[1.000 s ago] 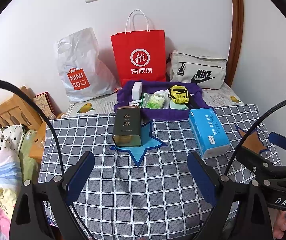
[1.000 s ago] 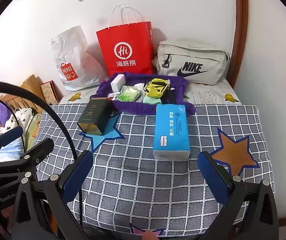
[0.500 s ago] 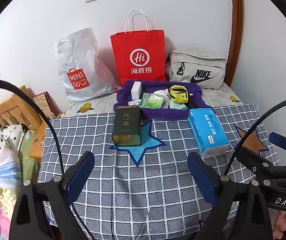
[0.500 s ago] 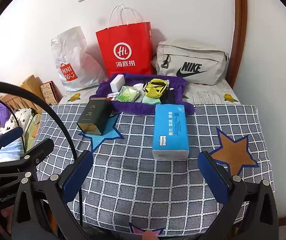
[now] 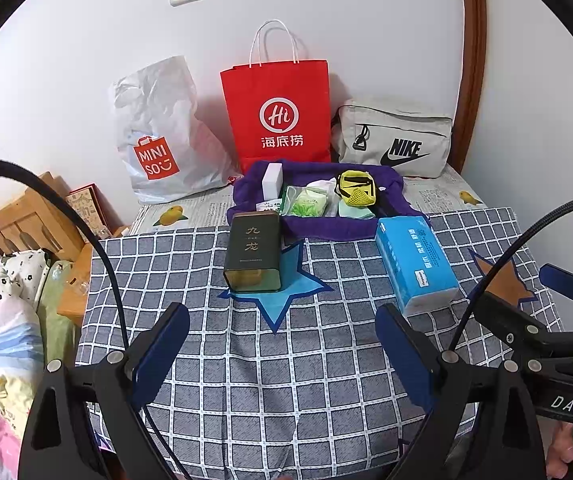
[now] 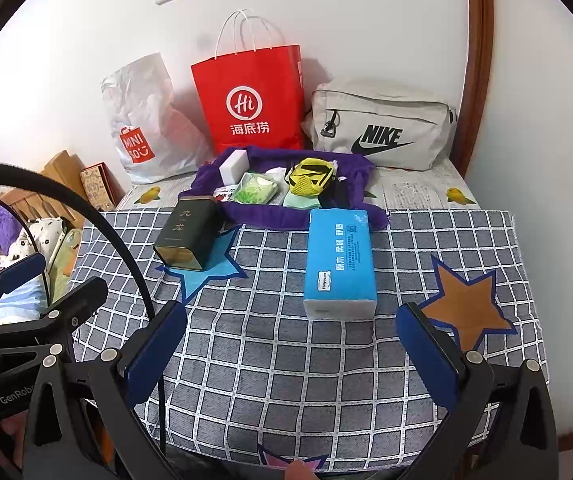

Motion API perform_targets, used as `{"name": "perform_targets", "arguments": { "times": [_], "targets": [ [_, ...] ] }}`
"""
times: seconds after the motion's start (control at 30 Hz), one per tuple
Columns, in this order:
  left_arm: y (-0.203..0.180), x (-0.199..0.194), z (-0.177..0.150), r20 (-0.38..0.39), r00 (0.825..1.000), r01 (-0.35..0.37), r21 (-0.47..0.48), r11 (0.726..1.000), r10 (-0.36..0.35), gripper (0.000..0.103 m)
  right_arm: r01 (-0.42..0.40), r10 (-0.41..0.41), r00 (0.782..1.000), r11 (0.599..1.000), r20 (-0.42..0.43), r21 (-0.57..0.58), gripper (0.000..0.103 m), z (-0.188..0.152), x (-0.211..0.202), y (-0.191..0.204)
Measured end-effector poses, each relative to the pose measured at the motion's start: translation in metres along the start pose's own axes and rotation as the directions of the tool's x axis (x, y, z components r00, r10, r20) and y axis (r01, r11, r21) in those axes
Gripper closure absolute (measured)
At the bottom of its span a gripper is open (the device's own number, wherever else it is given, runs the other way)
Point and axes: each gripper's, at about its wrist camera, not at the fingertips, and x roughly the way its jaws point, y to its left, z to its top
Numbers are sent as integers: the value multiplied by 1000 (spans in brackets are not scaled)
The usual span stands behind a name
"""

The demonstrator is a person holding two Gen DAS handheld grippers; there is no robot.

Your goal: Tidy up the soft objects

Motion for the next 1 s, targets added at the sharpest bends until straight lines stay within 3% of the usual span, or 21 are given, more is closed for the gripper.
{"name": "perform_targets", "arguments": {
  "times": [1.0],
  "targets": [
    [-1, -1, 0, 0, 1000, 0, 1, 1000, 0, 9, 1, -1, 1000, 1000, 0, 3, 0, -2, -1, -4]
  ]
}}
